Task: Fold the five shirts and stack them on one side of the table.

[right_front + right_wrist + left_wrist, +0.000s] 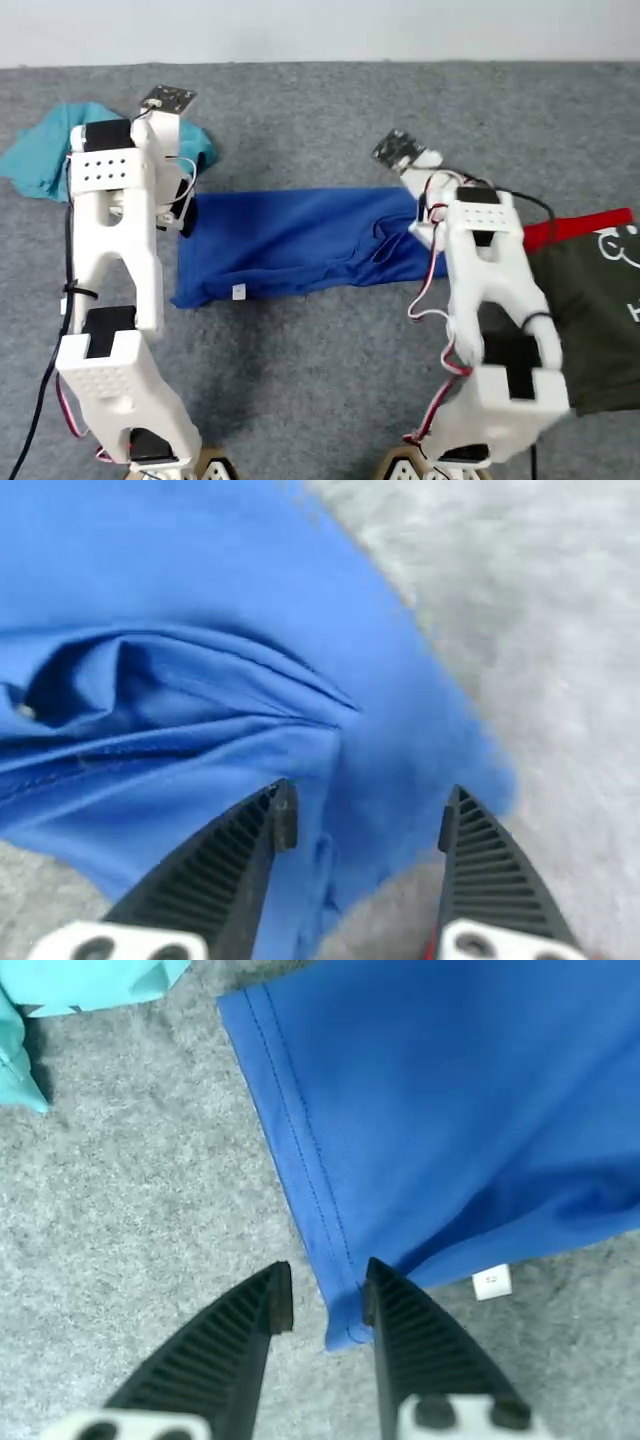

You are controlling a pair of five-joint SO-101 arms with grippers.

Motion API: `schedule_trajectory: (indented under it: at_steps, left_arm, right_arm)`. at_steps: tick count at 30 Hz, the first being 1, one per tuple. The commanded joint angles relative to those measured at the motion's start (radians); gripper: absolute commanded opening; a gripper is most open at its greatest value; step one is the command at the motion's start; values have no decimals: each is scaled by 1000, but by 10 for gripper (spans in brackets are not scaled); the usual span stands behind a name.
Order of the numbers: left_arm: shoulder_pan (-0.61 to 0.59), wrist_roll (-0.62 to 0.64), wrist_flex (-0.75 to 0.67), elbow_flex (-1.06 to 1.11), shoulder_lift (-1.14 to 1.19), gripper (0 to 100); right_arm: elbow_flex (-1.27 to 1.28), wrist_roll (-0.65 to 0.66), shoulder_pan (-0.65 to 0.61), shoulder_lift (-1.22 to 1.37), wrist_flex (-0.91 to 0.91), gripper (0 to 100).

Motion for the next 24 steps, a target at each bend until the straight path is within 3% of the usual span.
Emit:
schedule_trajectory:
  at_steps: [1, 5, 9, 17, 24]
  left_arm:
    - [64, -9, 18, -2, -58, 124]
    - [216, -9, 17, 8, -57, 124]
    - [339, -14, -55, 102, -32, 124]
    - [351, -12, -117, 145, 74, 124]
    - [350, -11, -118, 148, 83, 123]
  right_arm:
    - [-35, -74, 58, -142, 53, 240]
    - [-29, -91, 82, -182, 188, 238]
    - [-26, -104, 10, -182, 348, 237]
    - [97, -239, -211, -185, 320, 237]
    - [101, -339, -288, -179, 174, 237]
